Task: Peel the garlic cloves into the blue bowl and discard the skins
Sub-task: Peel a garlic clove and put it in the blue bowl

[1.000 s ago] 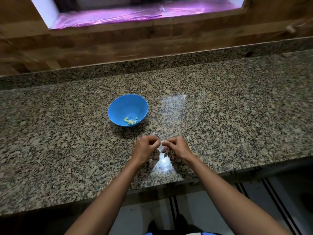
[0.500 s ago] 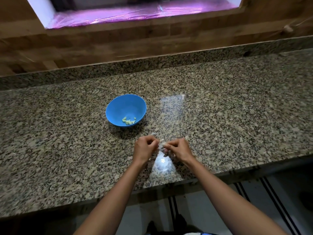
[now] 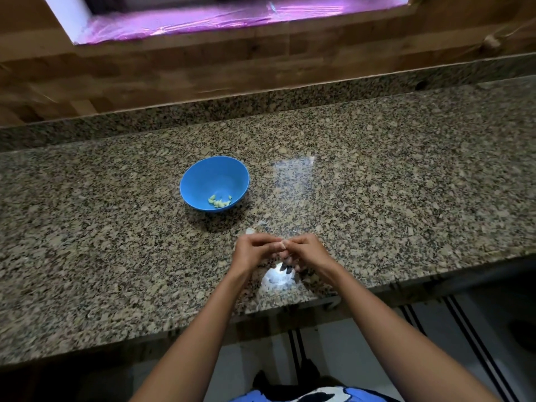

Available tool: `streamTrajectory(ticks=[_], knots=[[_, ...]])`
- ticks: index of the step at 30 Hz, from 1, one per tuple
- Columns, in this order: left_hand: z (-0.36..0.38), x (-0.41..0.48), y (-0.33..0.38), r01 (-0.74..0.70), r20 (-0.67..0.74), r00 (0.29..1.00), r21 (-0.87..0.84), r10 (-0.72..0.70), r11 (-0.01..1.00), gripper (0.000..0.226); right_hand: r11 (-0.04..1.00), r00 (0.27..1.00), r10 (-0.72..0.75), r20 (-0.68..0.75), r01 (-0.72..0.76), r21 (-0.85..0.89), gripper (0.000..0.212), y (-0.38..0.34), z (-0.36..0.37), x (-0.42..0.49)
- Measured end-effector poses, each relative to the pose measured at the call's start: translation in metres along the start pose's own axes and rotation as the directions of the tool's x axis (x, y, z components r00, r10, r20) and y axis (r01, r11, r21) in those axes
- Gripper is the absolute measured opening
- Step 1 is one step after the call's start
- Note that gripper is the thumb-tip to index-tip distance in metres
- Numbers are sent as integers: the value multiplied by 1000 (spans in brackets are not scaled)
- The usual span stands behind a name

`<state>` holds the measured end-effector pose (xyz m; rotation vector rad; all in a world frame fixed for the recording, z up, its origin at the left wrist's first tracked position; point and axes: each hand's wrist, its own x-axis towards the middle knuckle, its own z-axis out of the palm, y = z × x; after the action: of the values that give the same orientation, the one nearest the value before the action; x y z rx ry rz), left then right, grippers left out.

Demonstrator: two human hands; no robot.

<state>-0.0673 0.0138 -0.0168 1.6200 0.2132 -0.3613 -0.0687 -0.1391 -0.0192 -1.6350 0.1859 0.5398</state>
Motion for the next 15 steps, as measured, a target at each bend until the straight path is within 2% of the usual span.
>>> streamTrajectory(ticks=[3,6,8,10,13,15], knots=[[-2,-2,-4,58,-18,998,-141,-61,988,24,975,993,102,54,-111,191,18,-4,-4,-2],[0,-3,-8,69,-23,997,-233,-76,970,24,933,989,135,65,-149,328,19,-1,-2,-2],[2,-4,-9,28,-65,997,-175,-40,984,26,918,990,138,42,-143,370,26,3,2,-1],[3,-6,-9,-40,-97,995,-71,33,997,23,937,992,127,10,-123,326,34,5,6,-1],[4,-6,-10,-113,-99,988,23,115,993,21,951,992,126,-19,-116,286,29,4,8,-1],[4,-6,-11,-97,-115,988,21,99,995,23,957,994,101,-44,-85,278,24,5,9,-1]])
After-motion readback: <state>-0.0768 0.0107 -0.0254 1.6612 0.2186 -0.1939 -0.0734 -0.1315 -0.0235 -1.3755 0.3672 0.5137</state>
